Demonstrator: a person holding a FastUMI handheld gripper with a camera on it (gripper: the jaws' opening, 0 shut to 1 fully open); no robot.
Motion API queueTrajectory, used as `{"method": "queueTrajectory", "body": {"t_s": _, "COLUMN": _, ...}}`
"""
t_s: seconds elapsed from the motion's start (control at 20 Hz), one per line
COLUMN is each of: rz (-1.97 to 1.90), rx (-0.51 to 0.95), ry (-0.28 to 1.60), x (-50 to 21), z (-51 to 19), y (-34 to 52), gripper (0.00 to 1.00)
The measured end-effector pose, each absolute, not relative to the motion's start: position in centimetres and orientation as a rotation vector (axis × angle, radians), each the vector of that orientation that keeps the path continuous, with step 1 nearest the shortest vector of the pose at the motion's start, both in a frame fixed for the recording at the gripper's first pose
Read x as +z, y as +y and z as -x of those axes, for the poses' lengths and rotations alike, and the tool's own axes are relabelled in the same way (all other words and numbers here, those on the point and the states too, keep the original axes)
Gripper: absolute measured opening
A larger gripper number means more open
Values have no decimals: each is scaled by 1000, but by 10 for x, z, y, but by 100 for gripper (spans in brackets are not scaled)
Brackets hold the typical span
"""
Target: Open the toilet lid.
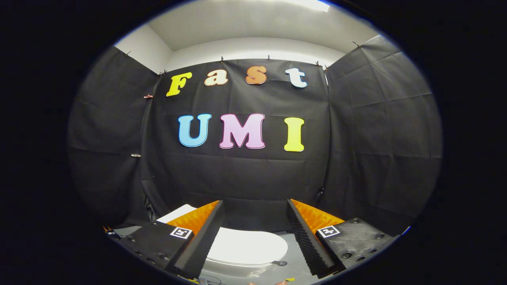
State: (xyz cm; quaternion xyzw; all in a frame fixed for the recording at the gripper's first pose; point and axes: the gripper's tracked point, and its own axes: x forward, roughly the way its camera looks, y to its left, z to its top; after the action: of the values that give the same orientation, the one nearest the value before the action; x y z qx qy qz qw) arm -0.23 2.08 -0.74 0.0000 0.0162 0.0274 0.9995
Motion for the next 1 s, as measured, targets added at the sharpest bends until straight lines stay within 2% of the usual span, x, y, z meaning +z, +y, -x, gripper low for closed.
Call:
{"method": "queueTrajectory", "body": {"t_s": 0.75, "rz": -24, "rx": 67, "ry": 9, "x": -41, "z": -28, "y": 13, "gripper": 99}}
{"method": "queueTrajectory", "body": {"t_s": 1.0, "rz": -17, "rx": 82, "ry": -11, "x": -74, "z": -49, "y": 9, "gripper": 99}}
